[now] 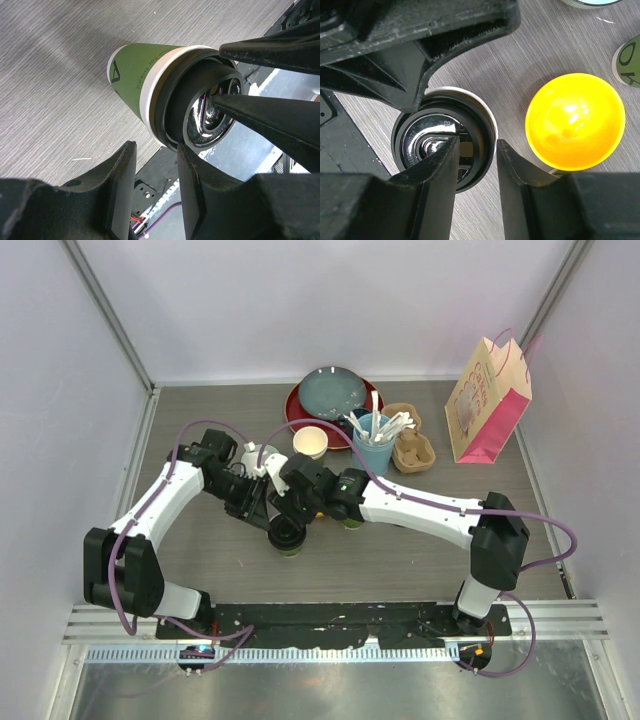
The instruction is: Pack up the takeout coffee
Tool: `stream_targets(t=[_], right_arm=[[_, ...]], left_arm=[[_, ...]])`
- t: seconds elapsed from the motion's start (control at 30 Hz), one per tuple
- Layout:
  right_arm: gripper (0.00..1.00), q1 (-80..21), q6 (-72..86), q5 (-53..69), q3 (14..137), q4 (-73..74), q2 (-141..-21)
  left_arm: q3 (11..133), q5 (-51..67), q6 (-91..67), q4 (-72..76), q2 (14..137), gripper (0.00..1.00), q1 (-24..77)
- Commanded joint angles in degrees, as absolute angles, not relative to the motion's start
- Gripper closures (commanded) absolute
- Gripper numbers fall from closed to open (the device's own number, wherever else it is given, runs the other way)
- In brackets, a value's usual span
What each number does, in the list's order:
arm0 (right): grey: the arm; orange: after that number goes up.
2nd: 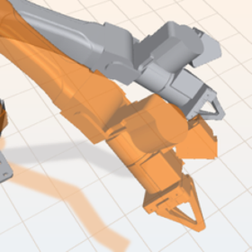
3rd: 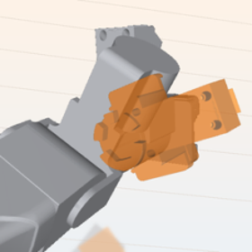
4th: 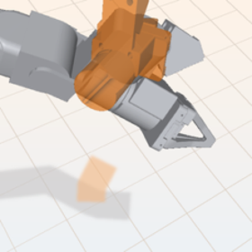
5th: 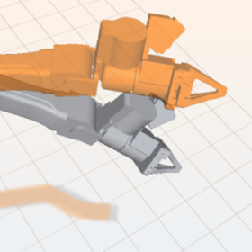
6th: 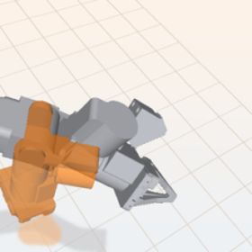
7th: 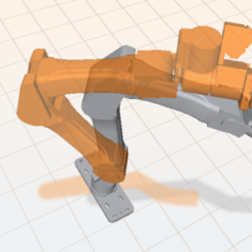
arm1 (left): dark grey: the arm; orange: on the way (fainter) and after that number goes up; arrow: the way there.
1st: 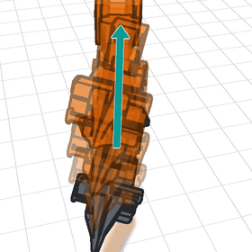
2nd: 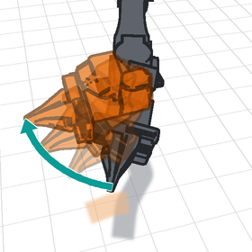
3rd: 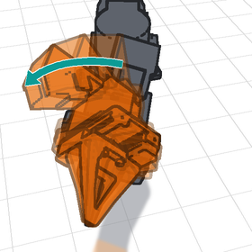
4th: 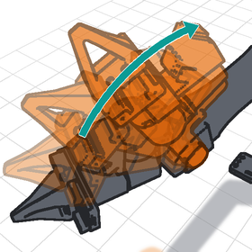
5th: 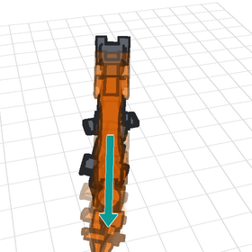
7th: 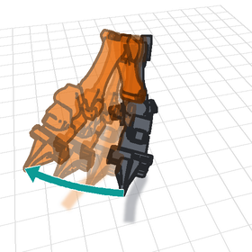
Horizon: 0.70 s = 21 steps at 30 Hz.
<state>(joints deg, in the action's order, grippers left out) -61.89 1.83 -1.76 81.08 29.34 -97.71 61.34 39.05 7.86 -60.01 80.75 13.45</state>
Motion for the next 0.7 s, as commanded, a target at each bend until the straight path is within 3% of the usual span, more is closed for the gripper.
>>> stream_targets(t=[0.0, 0.4, 0.5, 0.57, 0.67], right_arm=[[0.59, -61.70, 0.79, -0.88, 82.27, 29.79, -95.63], [0.62, -61.35, 0.35, 1.49, 82.09, 30.32, -97.12], [0.71, -61.35, 0.26, 1.50, 82.53, 30.32, -97.38], [0.82, -61.26, 0.18, 1.32, 82.79, 30.15, -97.47], [0.87, -61.35, 0.18, 1.41, 82.97, 29.71, -97.38]], left_arm=[[61.61, 40.25, 8.17, -60.12, 80.68, 0.59, 13.71], [61.70, 40.34, 8.17, -60.12, 80.33, 0.59, 13.71], [61.61, 40.34, 8.17, -60.03, 80.07, 0.59, 13.71], [61.61, 40.52, 8.26, -60.03, 80.16, 0.59, 13.71], [61.61, 40.43, 8.26, -60.20, 80.16, 0.59, 13.71]])
